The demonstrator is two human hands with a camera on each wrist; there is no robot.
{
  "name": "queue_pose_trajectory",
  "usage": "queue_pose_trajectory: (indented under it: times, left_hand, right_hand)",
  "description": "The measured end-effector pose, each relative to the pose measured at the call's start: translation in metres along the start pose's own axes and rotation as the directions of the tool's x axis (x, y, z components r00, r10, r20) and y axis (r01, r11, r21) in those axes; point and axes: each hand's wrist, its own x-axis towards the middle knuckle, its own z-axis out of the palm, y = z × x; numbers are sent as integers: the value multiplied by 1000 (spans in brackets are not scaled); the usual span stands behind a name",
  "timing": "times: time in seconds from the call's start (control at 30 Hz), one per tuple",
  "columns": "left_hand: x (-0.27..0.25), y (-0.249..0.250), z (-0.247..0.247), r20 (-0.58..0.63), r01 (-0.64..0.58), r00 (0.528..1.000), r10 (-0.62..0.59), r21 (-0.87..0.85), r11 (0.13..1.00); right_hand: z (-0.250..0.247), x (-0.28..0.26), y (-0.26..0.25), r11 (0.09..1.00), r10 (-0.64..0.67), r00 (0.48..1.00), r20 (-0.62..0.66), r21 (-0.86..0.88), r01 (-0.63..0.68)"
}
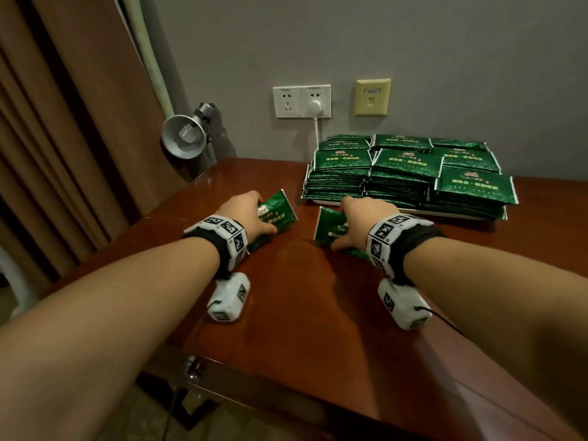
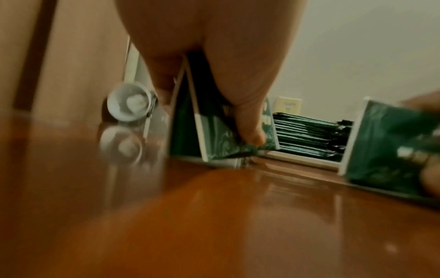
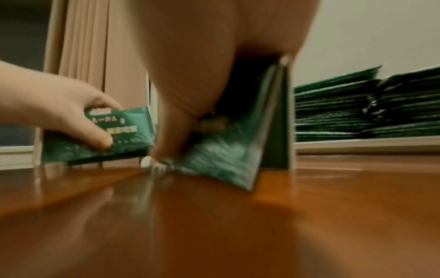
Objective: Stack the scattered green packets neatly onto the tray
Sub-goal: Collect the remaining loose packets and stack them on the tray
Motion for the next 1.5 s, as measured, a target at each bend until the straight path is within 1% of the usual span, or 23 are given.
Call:
queue_pose_trajectory:
  times: [0.07, 0.13, 0.17, 0.2, 0.23, 0.3, 0.33, 0.4, 0.43, 0.47, 0.53, 0.57, 0.63, 0.7, 0.73, 0.8, 0.87, 0.97, 1.07, 1.17, 1.33, 1.4, 1.5]
  left_hand:
    - [-3, -2, -8, -47, -68, 997, 67, -15, 998]
    - [-5, -3, -13, 0, -137, 990, 139, -158, 978]
    - [-5, -4, -13, 34, -152, 986, 164, -223, 963]
    - [-5, -5, -11, 64, -154, 983, 175, -246, 957]
    - [-6, -6, -9, 99, -146, 980, 171, -222, 964]
    - [-6, -6, -2, 170, -105, 979, 113, -57, 993]
    - [-7, -5, 3, 196, -85, 978, 74, 46, 995]
    - [-12, 0, 13, 253, -79, 967, 42, 139, 987]
    - [-15, 4, 18, 312, -107, 948, 54, 153, 982]
    - [-18, 7, 23, 390, -140, 919, 61, 176, 974]
    - [-22, 10, 30, 506, -182, 861, 40, 234, 955]
    - [-21, 10, 28, 533, -196, 845, 41, 237, 952]
    - [-17, 8, 21, 557, -221, 826, 92, 169, 960]
    - [-15, 3, 15, 525, -238, 836, 157, 90, 967]
    - [-15, 0, 15, 509, -232, 846, 159, 84, 969]
    - [-16, -3, 21, 498, -198, 861, 102, 144, 970]
    - [-16, -2, 26, 453, -154, 891, 43, 212, 965]
    - [-15, 3, 22, 376, -139, 925, 61, 183, 973]
    - [-17, 5, 21, 359, -151, 926, 113, 80, 985]
    - [-19, 8, 18, 326, -155, 933, 151, -15, 988]
    - [-13, 22, 8, 235, -217, 942, 239, -117, 969]
    - [-7, 33, 0, 183, -255, 944, 274, -120, 960]
    - [6, 59, -17, 130, -296, 942, 310, -119, 948]
  right_hand:
    - [-3, -2, 0, 999, -35, 997, -61, 33, 37]
    - [-6, -2, -2, 993, -69, 997, -33, 94, 72]
    - [-7, -2, -3, 990, -81, 997, -6, 112, 81]
    - [-7, -2, -3, 991, -81, 997, 14, 112, 79]
    - [-6, -2, -2, 993, -68, 997, 23, 95, 65]
    - [-2, -4, -1, 1000, -16, 999, 34, 24, 15]
    - [0, -6, -1, 1000, 3, 999, 36, -9, -3]
    - [7, -6, -2, 999, 12, 999, 35, -34, -10]
    - [12, -6, -4, 999, 4, 999, 47, -35, -2]
    - [19, -5, -7, 999, -5, 996, 88, -34, 8]
    - [32, -7, -12, 998, -19, 972, 234, -48, 31]
    - [35, -7, -12, 998, -19, 956, 294, -57, 38]
    - [31, -8, -11, 997, -24, 938, 347, -65, 50]
    - [27, -7, -8, 997, -31, 947, 321, -59, 53]
    - [27, -6, -6, 998, -25, 953, 301, -49, 42]
    - [31, -5, -6, 1000, 1, 954, 298, -27, 7]
    - [34, -3, -9, 999, 21, 957, 288, -38, -10]
    - [29, -3, -11, 997, 9, 979, 202, -79, 7]
    - [24, -8, -9, 998, 28, 978, 209, -65, -15]
    - [19, -14, -5, 1000, 3, 974, 226, -9, -1]
    - [12, -23, 14, 999, -2, 975, 224, -31, 9]
    - [7, -25, 26, 1000, -10, 985, 173, -23, 14]
    - [-9, -24, 50, 1000, -22, 999, 35, 0, 22]
